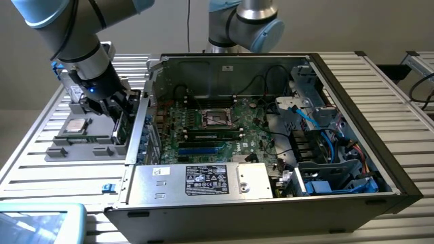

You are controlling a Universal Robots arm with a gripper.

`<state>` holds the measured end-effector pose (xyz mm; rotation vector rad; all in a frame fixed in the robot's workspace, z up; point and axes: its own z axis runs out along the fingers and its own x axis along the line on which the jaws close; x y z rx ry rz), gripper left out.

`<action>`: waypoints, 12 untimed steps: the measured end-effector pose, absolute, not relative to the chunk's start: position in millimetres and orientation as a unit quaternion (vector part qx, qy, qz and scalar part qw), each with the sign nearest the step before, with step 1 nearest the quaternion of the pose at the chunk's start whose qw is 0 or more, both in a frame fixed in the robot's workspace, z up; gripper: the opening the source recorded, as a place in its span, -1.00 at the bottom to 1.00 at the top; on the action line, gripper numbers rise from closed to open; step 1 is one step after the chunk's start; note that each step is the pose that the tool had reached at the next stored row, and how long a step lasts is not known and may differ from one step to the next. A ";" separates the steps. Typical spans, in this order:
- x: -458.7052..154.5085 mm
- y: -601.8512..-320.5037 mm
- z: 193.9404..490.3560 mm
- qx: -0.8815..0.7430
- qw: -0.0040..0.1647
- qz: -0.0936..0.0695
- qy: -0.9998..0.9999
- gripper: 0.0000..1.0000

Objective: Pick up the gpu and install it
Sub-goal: 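Pick up the gpu and move the gpu toward the slot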

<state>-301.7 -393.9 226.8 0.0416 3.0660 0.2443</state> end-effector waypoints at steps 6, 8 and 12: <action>-299.9 -393.8 226.5 0.009 0.028 0.079 0.996 -0.12; -298.7 -393.8 226.5 0.005 0.027 0.080 0.996 -0.12; -298.4 -393.8 226.2 0.004 0.026 0.080 0.996 -0.12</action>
